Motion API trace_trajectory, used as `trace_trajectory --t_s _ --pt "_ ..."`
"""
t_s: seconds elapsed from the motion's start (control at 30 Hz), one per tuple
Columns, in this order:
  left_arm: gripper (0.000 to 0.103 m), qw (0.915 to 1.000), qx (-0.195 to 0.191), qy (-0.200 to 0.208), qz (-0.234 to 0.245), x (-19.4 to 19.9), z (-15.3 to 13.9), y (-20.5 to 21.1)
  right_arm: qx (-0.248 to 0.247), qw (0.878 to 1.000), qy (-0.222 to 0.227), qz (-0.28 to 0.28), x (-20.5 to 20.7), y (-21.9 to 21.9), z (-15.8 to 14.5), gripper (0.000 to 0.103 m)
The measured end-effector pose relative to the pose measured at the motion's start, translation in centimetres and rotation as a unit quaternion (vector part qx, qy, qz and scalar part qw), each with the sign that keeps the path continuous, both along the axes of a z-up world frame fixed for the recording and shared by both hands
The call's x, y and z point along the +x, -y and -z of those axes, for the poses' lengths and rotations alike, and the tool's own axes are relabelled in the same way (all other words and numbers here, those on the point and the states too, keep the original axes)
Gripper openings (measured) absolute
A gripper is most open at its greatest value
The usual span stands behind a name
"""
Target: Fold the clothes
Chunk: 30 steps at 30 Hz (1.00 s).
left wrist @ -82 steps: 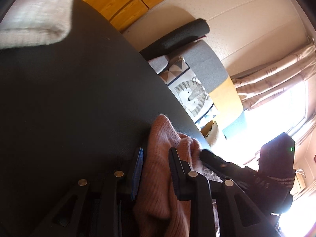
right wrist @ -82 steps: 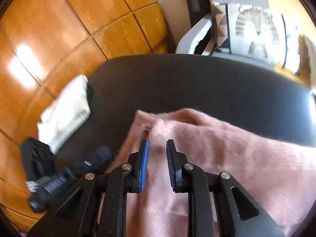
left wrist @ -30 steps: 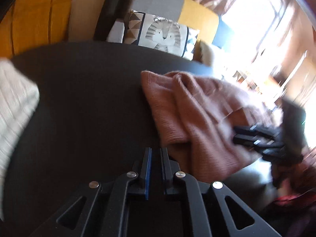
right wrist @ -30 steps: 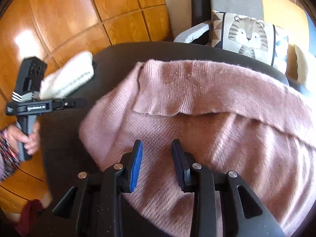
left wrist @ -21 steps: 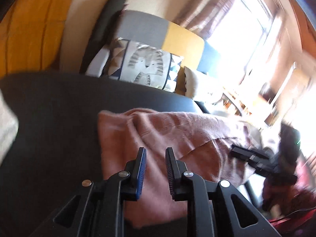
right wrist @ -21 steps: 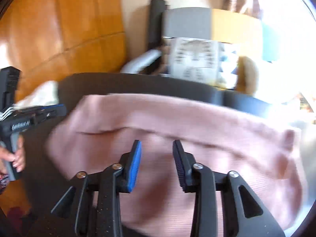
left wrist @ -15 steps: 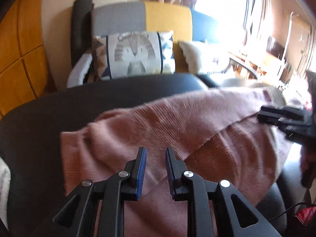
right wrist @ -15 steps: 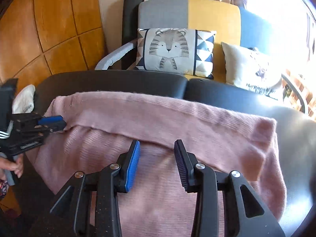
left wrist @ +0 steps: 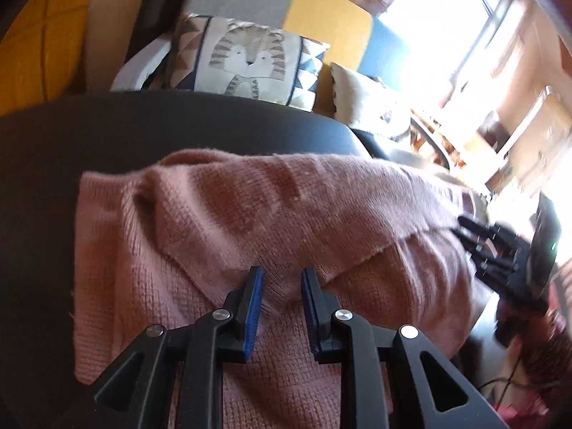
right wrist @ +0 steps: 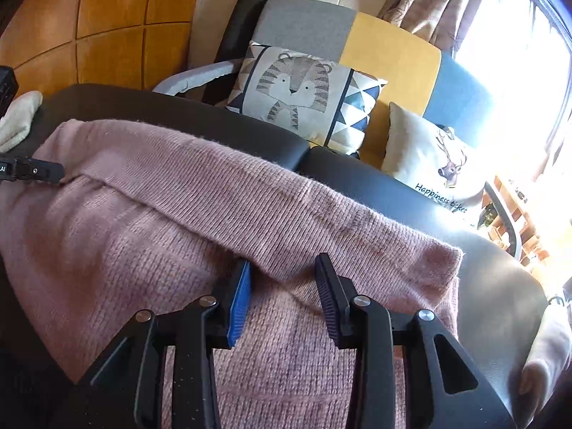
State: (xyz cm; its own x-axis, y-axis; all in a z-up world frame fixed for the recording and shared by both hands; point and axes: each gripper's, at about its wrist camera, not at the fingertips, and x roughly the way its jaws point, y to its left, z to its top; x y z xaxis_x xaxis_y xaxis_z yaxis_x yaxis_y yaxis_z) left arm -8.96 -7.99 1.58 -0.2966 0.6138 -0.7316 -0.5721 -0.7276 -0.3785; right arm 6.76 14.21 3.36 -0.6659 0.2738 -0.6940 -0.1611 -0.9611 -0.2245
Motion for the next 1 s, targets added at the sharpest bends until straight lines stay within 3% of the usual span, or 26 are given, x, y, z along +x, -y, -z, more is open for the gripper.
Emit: trace_trajectory --t_s 0.03,0.13,0.2,0.33,0.43,0.6,0.7,0.87,0.93,1.0 --pt "0.021 0.9999 0.007 0.004 -0.011 0.0 0.3 0.2 -0.002 1.000 0.000 0.003 -0.1 -0.1 -0.1 0.015" --pt "0.021 0.9996 0.001 -0.003 -0.027 0.2 0.4 -0.1 -0.020 0.999 -0.018 0.018 0.6 -0.9 -1.1 0.011" --pt "0.021 0.9995 -0.004 -0.009 -0.029 0.3 0.2 -0.4 -0.034 0.998 -0.034 0.028 1.3 -1.5 -2.0 0.003" --pt "0.021 0.9988 -0.021 -0.033 -0.028 0.0 -0.5 -0.2 -0.044 0.996 -0.071 0.034 3.3 -2.2 -4.2 0.001" --pt "0.021 0.9979 -0.021 -0.046 -0.040 -0.6 -1.1 0.8 -0.034 0.997 -0.064 0.020 3.7 -1.8 -4.2 0.001" --pt "0.021 0.9979 -0.003 0.006 -0.065 -1.9 -0.2 2.5 -0.019 0.999 0.026 0.002 2.3 -1.3 0.3 0.003" --pt "0.021 0.9959 0.030 0.043 -0.073 -2.2 0.1 2.9 -0.061 0.998 -0.003 0.006 3.6 -1.8 -0.6 0.014" --pt "0.022 0.9874 0.080 0.111 -0.081 -2.4 0.7 4.1 -0.123 0.988 -0.094 0.011 6.2 -3.0 -3.7 0.020" --pt "0.022 0.9800 0.103 0.142 -0.094 -2.8 1.3 4.6 -0.138 0.985 -0.097 0.042 6.0 -4.4 -3.7 0.026" --pt "0.022 0.9749 0.111 0.160 -0.108 -2.9 1.8 4.8 -0.167 0.980 -0.082 0.074 5.4 -6.0 -2.7 0.026"
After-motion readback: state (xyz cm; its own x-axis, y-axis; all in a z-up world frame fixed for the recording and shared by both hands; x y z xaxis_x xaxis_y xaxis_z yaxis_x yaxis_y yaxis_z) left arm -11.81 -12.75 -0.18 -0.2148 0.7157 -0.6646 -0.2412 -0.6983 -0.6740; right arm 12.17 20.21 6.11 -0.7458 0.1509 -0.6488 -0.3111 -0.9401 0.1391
